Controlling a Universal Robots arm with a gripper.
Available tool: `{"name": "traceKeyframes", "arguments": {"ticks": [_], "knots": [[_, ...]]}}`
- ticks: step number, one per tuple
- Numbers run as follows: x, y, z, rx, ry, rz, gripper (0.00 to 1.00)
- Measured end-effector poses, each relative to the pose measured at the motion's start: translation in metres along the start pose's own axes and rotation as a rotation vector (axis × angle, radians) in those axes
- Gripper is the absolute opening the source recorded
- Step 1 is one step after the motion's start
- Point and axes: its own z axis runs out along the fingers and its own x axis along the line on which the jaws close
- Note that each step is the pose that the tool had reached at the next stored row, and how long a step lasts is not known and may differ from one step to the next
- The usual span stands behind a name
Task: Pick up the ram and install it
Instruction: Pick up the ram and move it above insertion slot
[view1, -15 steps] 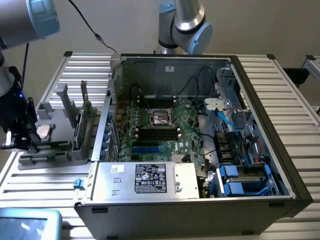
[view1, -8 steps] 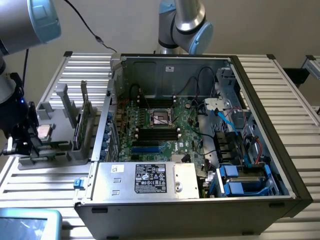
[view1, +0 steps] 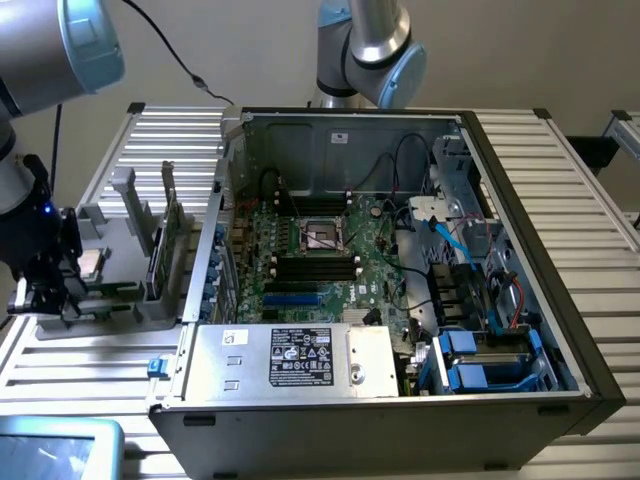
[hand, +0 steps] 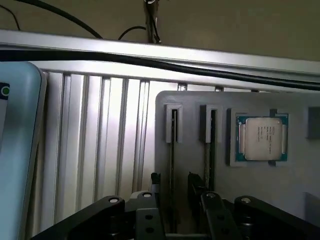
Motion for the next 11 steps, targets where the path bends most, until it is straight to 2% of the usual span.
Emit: {"name": "traceKeyframes", "arguments": {"ticks": [5, 11], "knots": [[0.0003, -0.0019, 0.0031, 0.0014, -0.0013, 0.030, 0.35], [0.0006, -0.0036, 0.0082, 0.0018, -0.0017, 0.037, 0.35]]}}
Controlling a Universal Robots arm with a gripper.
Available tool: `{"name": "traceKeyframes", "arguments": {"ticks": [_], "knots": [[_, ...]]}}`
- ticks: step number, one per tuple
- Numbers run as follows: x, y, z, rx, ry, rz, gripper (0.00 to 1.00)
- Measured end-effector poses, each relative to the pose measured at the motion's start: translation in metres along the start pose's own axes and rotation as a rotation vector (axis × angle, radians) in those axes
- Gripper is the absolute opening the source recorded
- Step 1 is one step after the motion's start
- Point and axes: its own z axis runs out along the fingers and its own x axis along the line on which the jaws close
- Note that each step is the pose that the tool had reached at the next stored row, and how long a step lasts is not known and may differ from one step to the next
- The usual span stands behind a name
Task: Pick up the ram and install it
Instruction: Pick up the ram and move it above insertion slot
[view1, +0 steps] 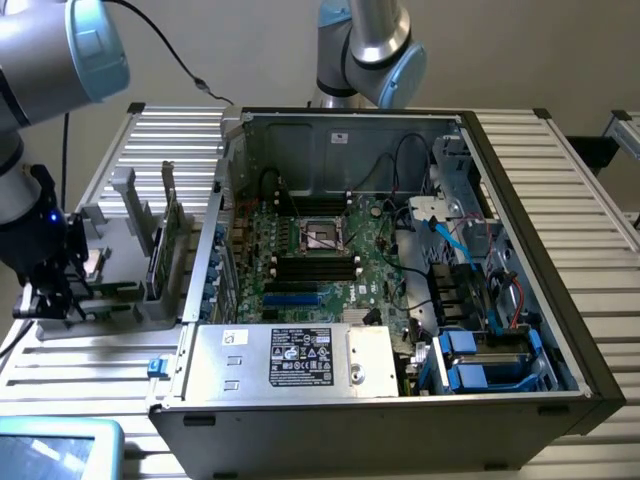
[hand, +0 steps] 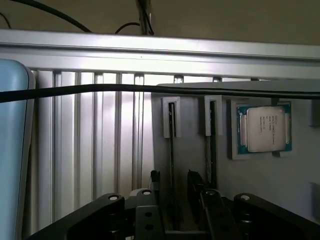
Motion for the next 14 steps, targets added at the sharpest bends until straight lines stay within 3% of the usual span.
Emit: {"name": "traceKeyframes", "arguments": {"ticks": [14], "knots": [[0.0004, -0.0012, 0.0044, 0.0000, -0.0017, 0.000, 0.35]]}}
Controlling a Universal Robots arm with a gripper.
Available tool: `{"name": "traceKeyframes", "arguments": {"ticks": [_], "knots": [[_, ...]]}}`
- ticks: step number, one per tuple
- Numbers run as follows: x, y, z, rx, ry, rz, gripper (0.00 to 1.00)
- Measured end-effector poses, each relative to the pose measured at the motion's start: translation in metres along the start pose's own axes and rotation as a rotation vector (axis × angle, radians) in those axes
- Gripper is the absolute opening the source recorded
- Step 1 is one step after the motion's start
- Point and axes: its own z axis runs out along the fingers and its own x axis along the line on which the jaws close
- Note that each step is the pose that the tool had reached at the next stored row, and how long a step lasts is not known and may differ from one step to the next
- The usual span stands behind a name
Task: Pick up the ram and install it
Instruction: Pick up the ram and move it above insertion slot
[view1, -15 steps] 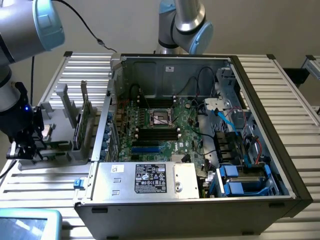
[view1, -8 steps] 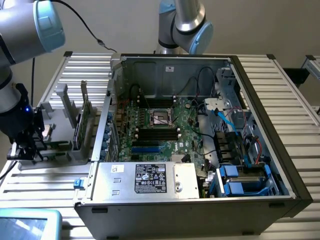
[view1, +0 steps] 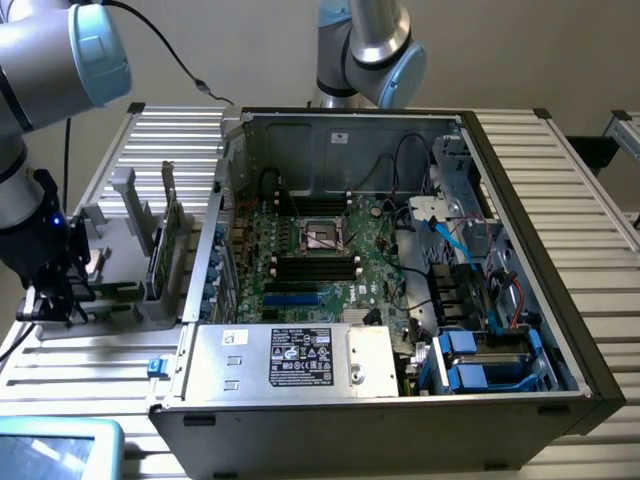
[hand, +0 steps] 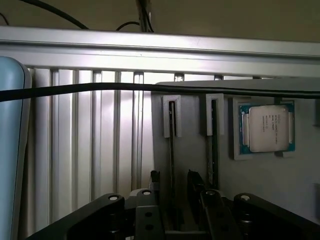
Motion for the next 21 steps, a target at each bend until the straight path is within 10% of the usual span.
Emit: {"name": "traceKeyframes", "arguments": {"ticks": [8, 13, 21], "knots": [[0.0000, -0.0001, 0.0005, 0.0002, -0.0001, 0.000, 0.35], [-0.0036, -0.0002, 0.0011, 0.0176, 0.0017, -0.002, 0.35], [-0.0037, -0.0001, 0.0011, 0.0179, 0.0019, -0.002, 0.35]]}}
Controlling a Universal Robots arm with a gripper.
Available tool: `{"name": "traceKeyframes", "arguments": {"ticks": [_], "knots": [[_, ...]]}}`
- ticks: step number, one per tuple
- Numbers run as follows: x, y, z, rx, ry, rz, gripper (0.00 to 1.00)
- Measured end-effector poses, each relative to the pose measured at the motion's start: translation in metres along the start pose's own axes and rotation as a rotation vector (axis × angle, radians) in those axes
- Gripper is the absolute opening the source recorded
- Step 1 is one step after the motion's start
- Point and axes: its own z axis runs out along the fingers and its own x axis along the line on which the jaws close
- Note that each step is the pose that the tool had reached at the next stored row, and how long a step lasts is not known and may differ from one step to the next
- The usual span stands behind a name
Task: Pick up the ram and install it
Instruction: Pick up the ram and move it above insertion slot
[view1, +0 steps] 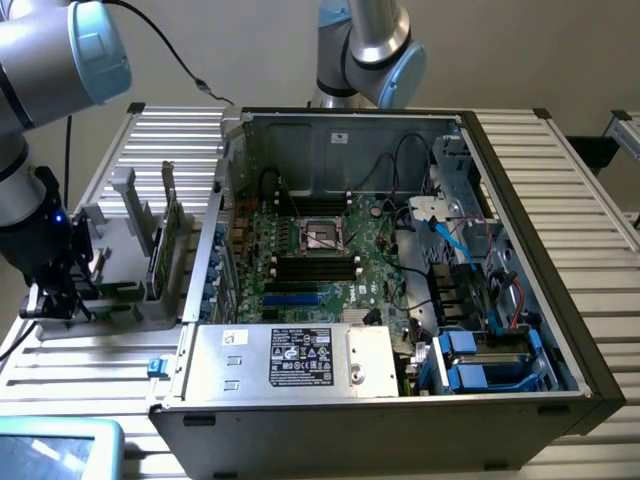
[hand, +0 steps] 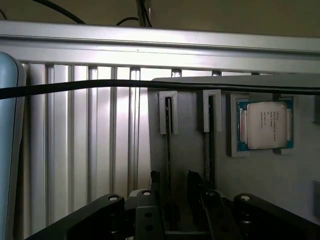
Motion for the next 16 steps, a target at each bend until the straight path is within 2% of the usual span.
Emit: {"name": "traceKeyframes", "arguments": {"ticks": [2, 3, 8, 10, 11, 12, 16], "knots": [[0.0000, 0.0000, 0.0000, 0.0000, 0.0000, 0.000, 0.37], [0.0000, 0.0000, 0.0000, 0.0000, 0.0000, 0.000, 0.44], [0.0001, 0.0000, 0.0013, -0.0002, 0.0001, 0.000, 0.44], [0.0001, 0.0000, 0.0017, -0.0001, 0.0000, 0.000, 0.35], [0.0001, 0.0000, 0.0019, -0.0001, 0.0000, 0.000, 0.35], [0.0001, -0.0001, 0.0022, 0.0000, 0.0000, 0.000, 0.28], [0.0003, -0.0001, 0.0049, -0.0002, 0.0001, 0.000, 0.25]]}}
